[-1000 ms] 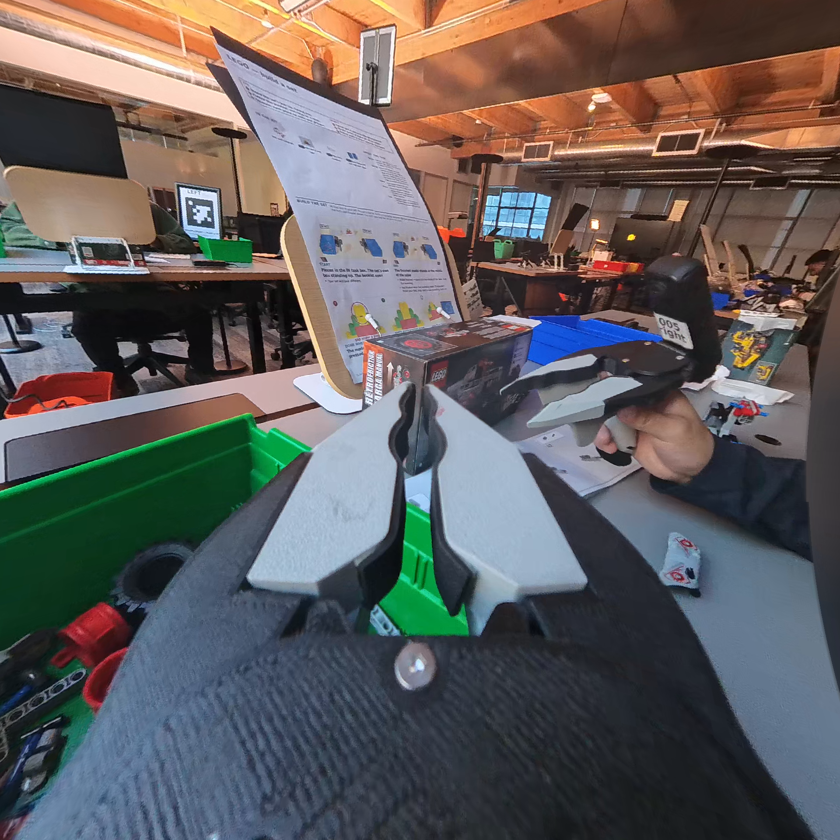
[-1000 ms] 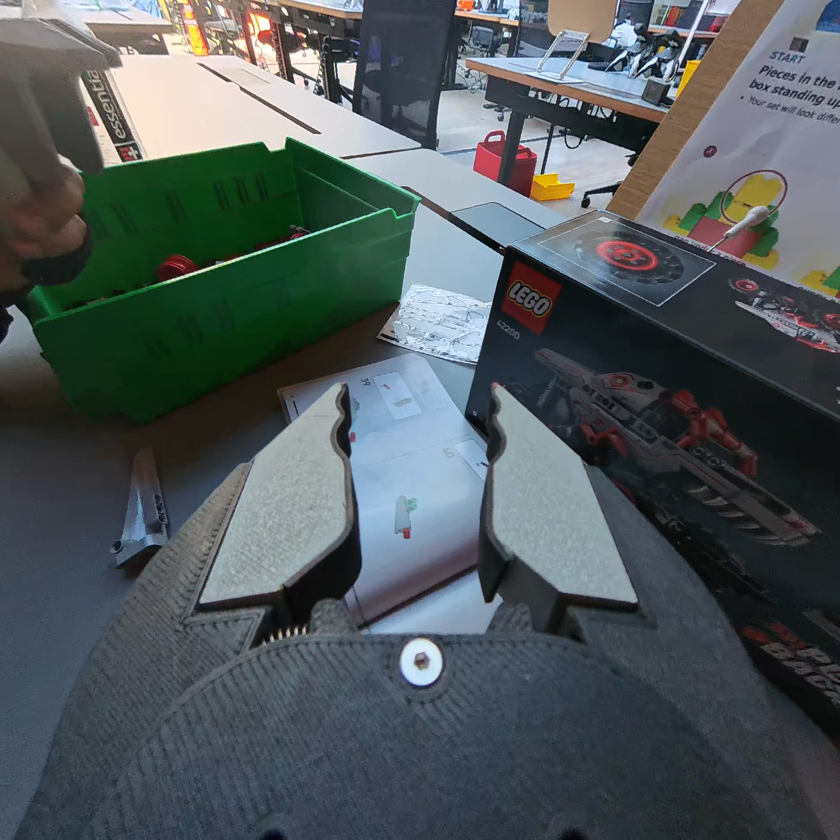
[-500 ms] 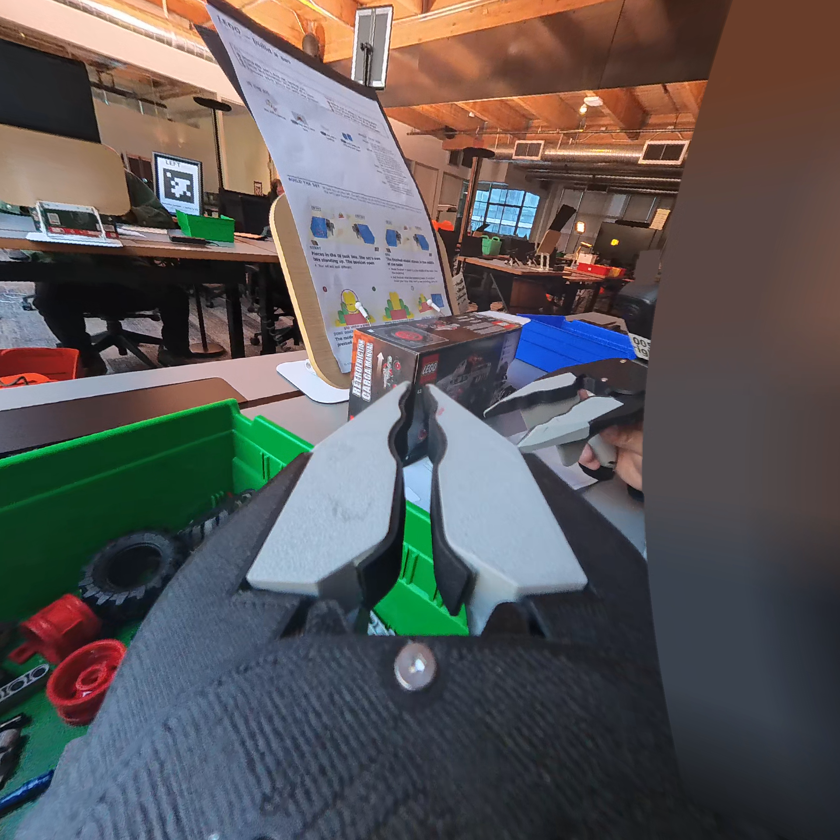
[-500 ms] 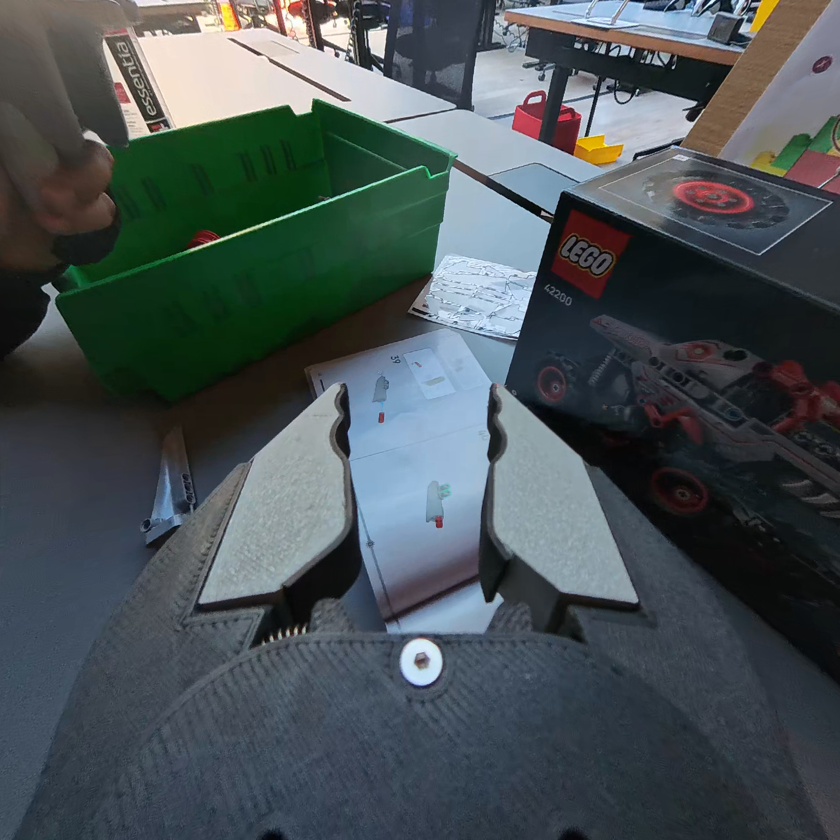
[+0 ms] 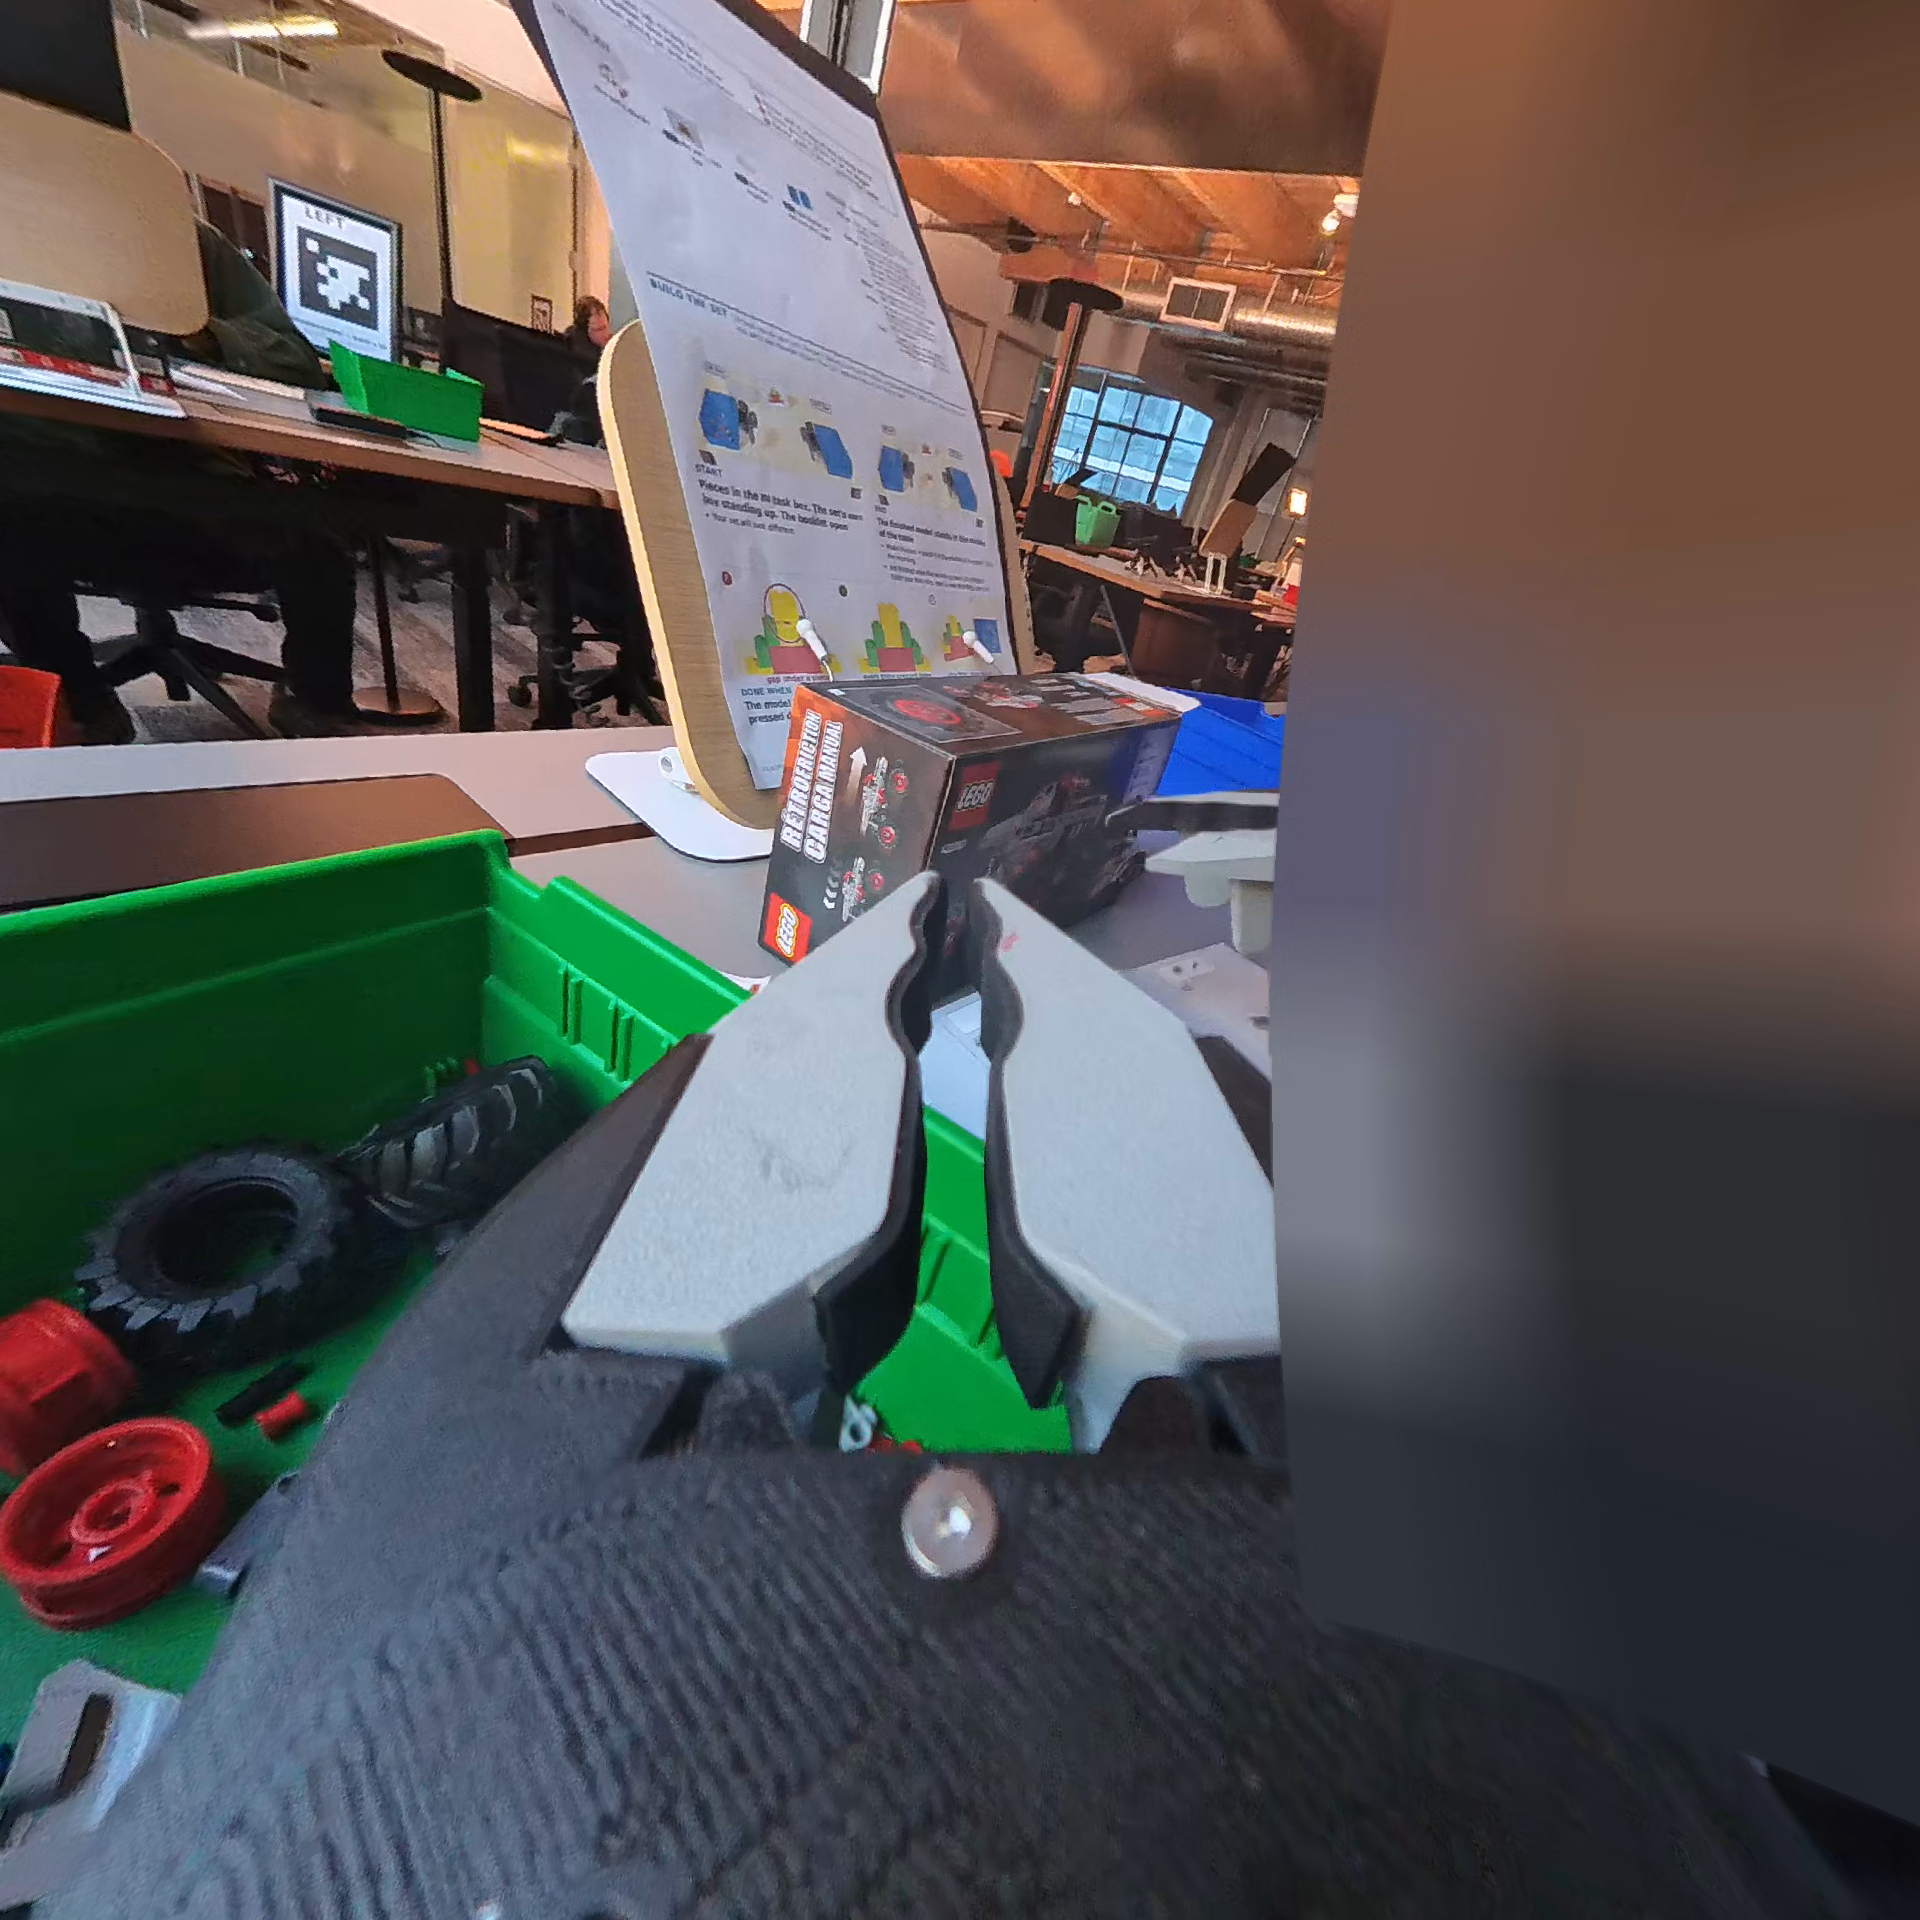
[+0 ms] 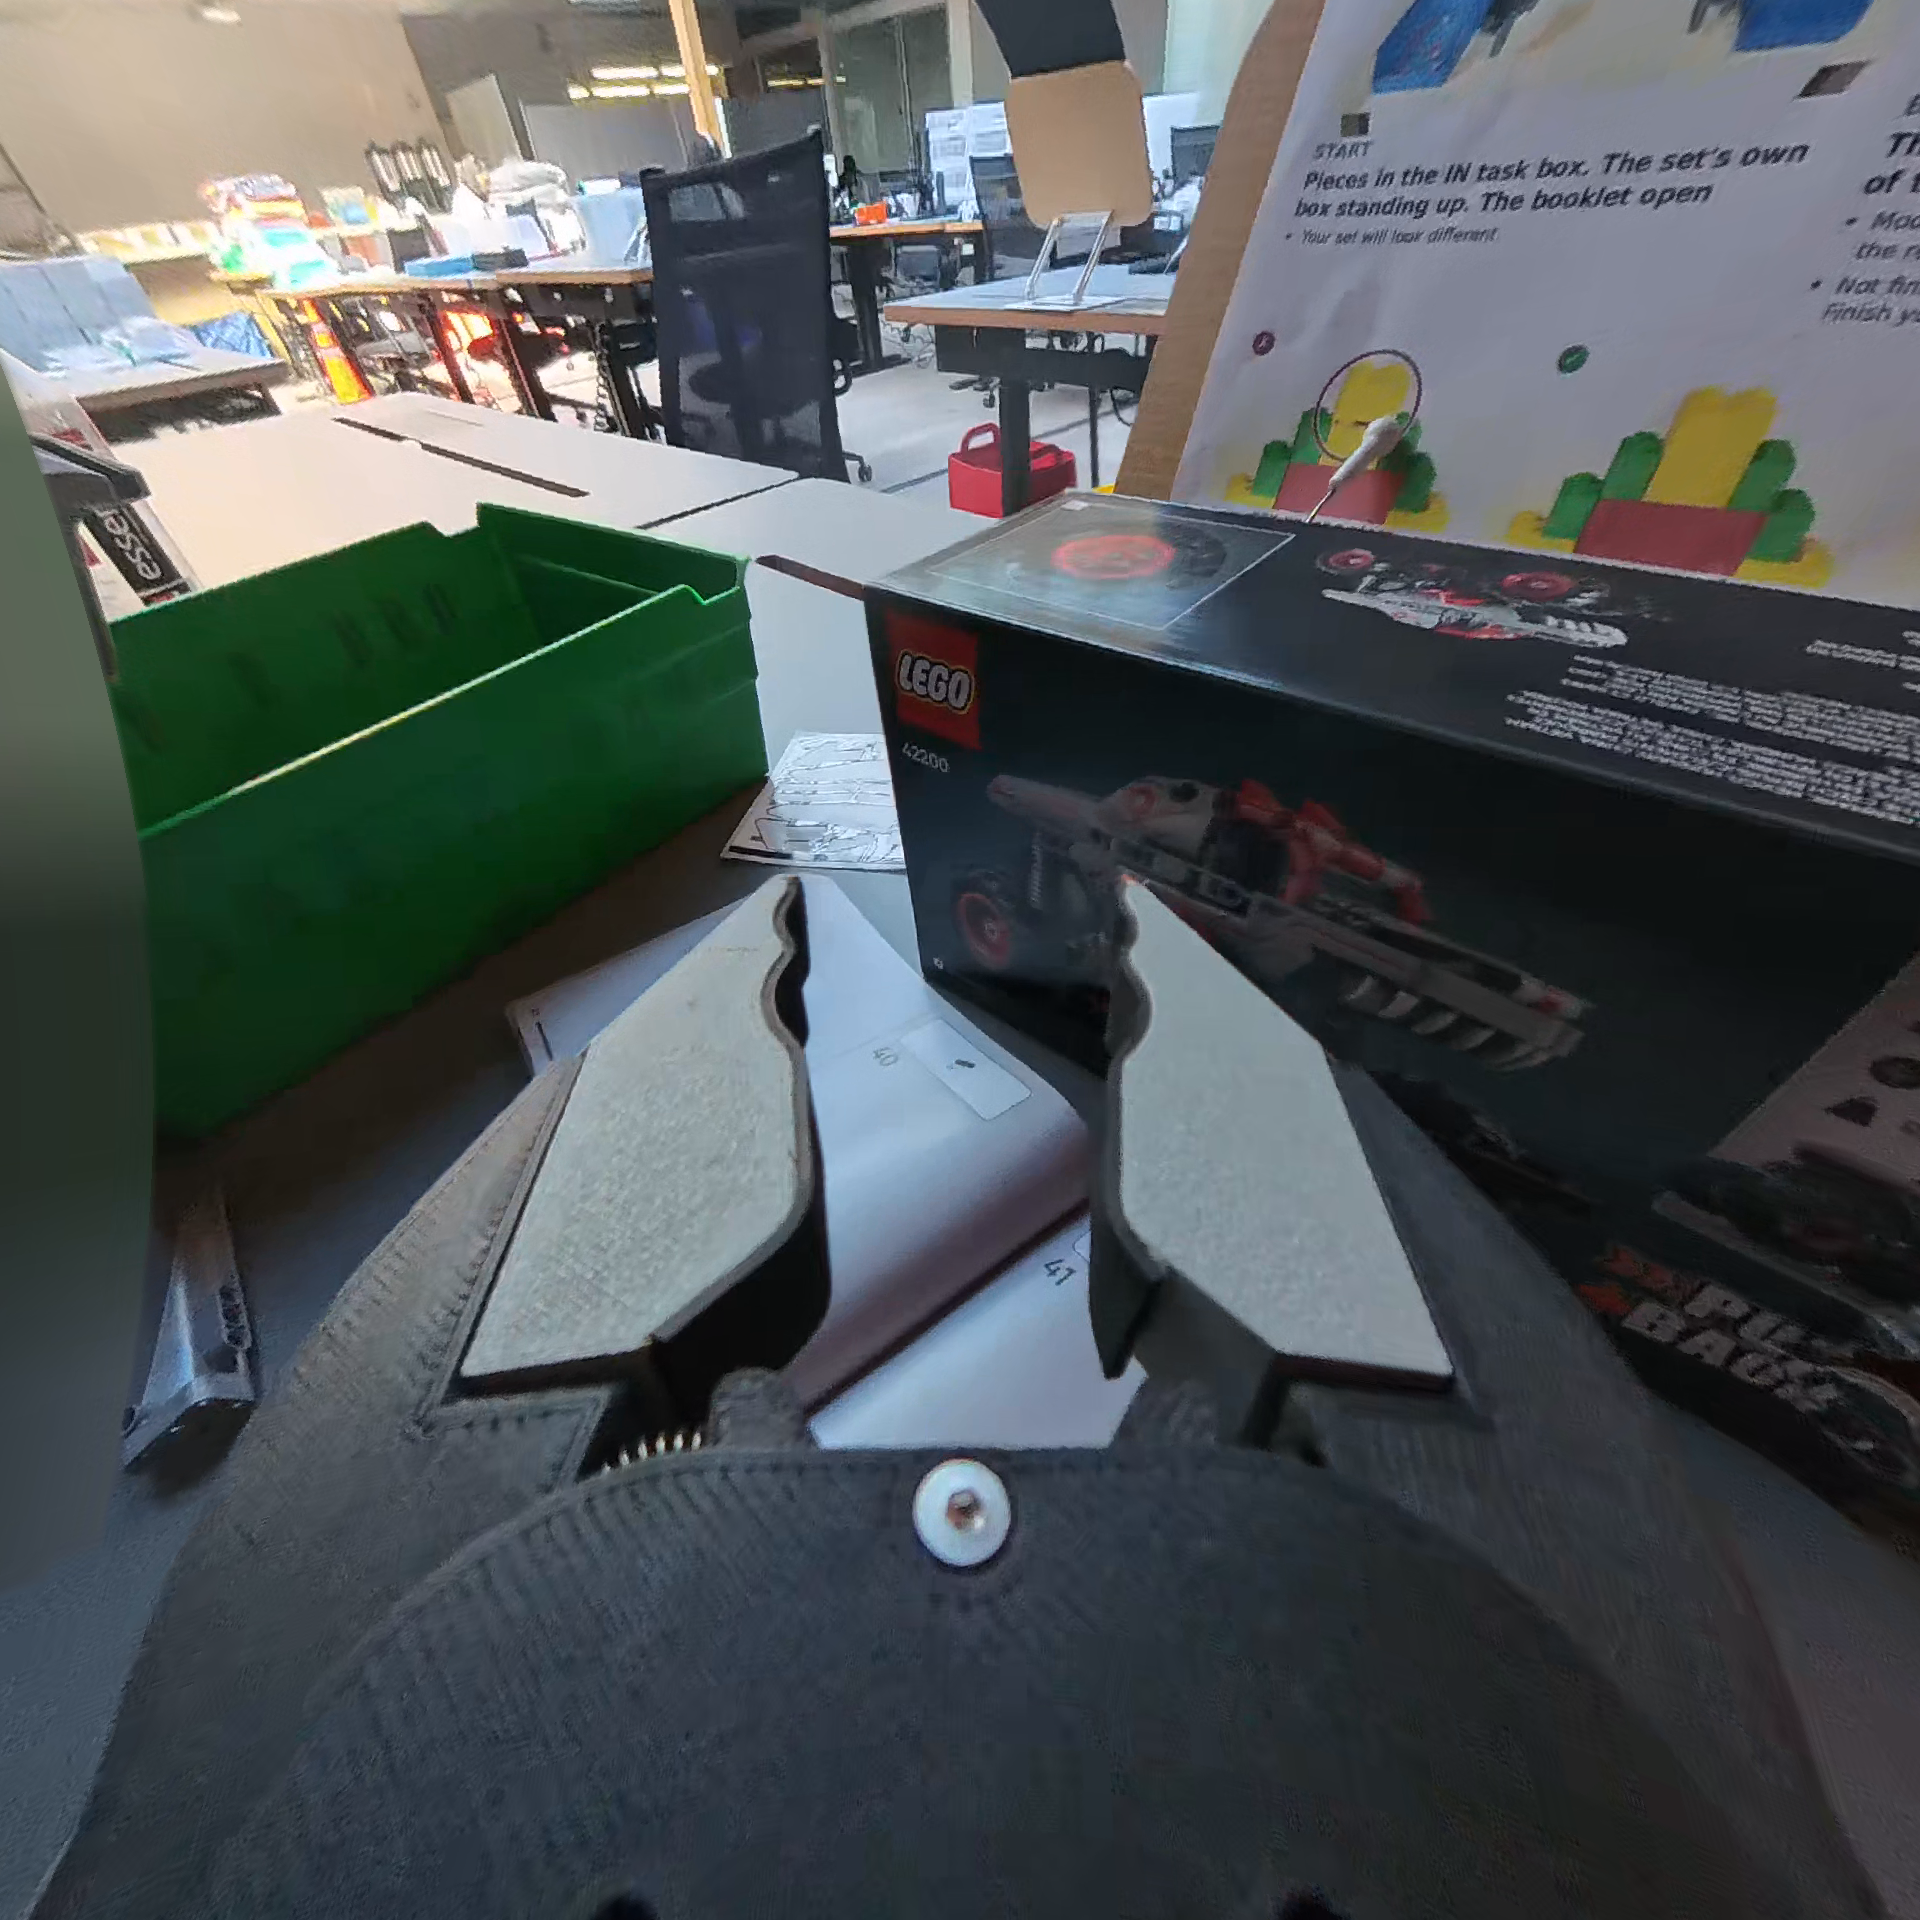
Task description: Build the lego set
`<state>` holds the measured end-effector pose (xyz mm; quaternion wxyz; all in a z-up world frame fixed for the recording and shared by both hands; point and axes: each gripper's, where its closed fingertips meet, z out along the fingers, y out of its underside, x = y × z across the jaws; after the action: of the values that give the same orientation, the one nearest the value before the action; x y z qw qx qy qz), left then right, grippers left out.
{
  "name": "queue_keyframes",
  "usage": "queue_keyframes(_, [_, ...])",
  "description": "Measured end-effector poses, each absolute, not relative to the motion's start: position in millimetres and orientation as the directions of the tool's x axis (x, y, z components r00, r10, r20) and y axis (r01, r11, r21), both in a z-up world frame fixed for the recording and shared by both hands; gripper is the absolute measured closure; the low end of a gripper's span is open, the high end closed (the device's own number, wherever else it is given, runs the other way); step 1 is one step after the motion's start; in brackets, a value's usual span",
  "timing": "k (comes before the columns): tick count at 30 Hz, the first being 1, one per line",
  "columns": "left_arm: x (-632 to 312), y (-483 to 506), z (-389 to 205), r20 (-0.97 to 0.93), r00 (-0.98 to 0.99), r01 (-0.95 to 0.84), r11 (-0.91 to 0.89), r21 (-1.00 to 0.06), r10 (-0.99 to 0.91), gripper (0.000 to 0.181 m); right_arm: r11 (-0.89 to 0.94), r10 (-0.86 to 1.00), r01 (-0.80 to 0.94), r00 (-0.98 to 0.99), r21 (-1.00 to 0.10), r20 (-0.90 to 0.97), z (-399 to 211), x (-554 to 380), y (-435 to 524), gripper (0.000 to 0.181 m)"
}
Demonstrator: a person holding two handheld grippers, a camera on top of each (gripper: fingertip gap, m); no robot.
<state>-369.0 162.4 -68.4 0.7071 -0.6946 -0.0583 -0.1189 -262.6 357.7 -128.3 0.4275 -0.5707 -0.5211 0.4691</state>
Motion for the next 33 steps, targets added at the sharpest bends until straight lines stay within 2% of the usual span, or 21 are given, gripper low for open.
queue_keyframes(1, [-370,162,-70,0.242,0.967,0.243,0.000,-0.970,-0.078,0.180,-0.099,0.995,0.206,0.011,-0.974,-0.099,-131,-263,357,0.126])
queue_keyframes(10, [-364,166,-78,0.255,0.963,0.252,-0.045,-0.967,-0.090,0.181,-0.102,0.994,0.163,-0.032,-0.981,-0.109,-116,-255,349,0.128])
queue_keyframes(17, [-364,167,-81,0.237,0.969,0.234,-0.054,-0.971,-0.069,0.181,-0.168,0.985,0.129,-0.027,-0.977,-0.173,-110,-248,359,0.110])
queue_keyframes(27, [-363,170,-87,0.201,0.979,0.198,-0.071,-0.978,-0.042,0.181,-0.052,0.993,0.165,-0.095,-0.985,-0.068,-116,-249,336,0.109])
queue_keyframes(33, [-362,168,-84,0.202,0.978,0.200,-0.055,-0.978,-0.045,0.181,-0.071,0.986,0.185,-0.139,-0.980,-0.097,-121,-252,331,0.106])
